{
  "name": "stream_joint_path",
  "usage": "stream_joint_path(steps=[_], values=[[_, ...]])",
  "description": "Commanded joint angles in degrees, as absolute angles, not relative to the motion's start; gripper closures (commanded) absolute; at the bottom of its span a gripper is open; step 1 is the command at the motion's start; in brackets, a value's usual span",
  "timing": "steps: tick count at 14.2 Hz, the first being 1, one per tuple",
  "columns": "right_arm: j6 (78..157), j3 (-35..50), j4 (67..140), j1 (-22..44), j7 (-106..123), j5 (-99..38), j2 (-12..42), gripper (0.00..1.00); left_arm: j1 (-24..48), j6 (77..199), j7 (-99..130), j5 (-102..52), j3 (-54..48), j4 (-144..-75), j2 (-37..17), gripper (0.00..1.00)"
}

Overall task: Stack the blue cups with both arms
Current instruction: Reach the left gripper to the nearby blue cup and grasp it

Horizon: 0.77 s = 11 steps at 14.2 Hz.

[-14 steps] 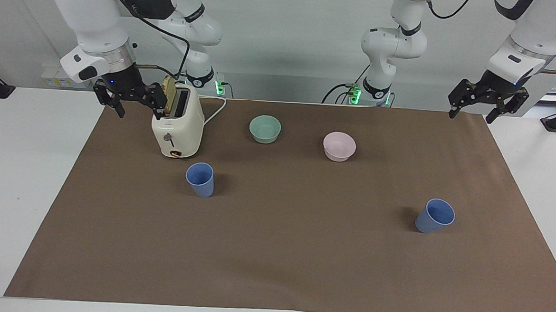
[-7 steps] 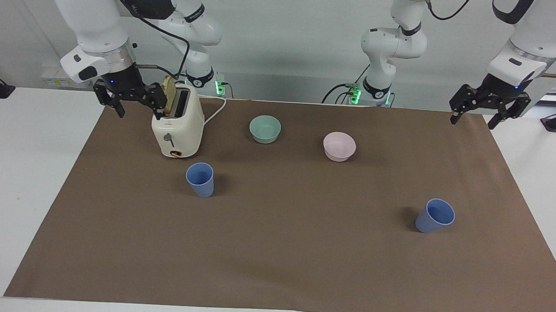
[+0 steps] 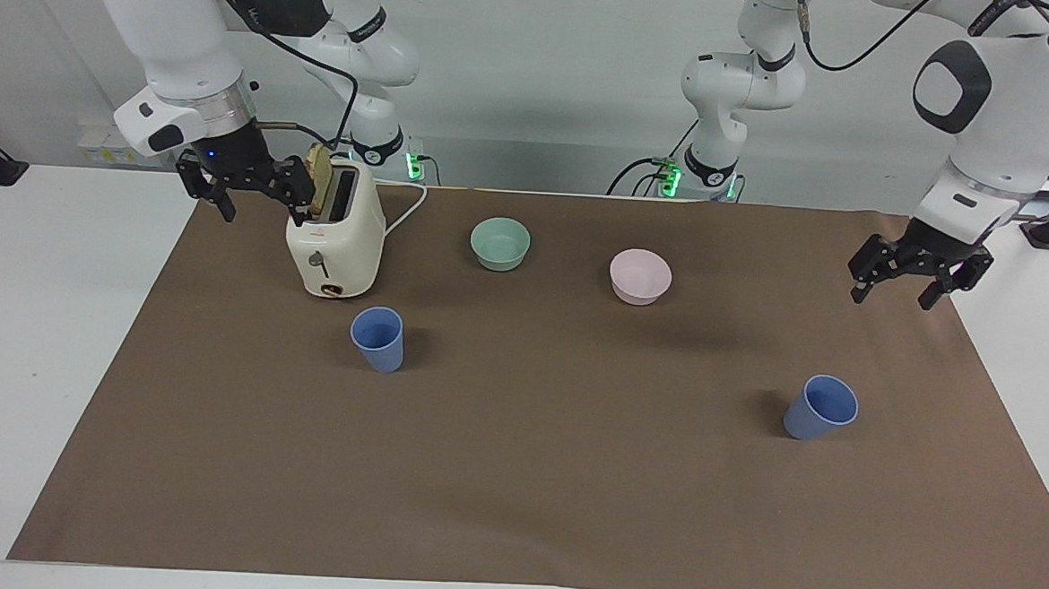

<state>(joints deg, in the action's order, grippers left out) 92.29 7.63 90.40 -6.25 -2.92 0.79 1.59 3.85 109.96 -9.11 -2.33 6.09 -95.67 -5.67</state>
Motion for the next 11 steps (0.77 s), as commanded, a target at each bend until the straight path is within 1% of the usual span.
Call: stream_joint_path(steps=[1, 5, 8, 11], values=[[93.3, 7.8, 91.8, -6.9, -3.6, -0.4, 0.4, 0.00, 3.0, 115.9, -9.6, -3.5, 5.8, -96.1, -10.5, 0.00], [93.2, 7.7, 91.8, -6.9, -3.7, -0.4, 0.4, 0.00, 0.8, 124.1, -11.7, -5.1, 5.8, -97.7, -16.2, 0.00], [93.3, 7.6, 91.8, -6.9, -3.7, -0.4, 0.4, 0.00, 0.0, 126.4, -11.9, -6.3, 5.7, -98.7, -18.0, 0.00], [93.4, 7.6, 91.8, -6.9, -3.3, -0.4, 0.4, 0.00, 0.6, 131.8, -11.9, -9.0, 5.7, -103.0, -18.7, 0.00]])
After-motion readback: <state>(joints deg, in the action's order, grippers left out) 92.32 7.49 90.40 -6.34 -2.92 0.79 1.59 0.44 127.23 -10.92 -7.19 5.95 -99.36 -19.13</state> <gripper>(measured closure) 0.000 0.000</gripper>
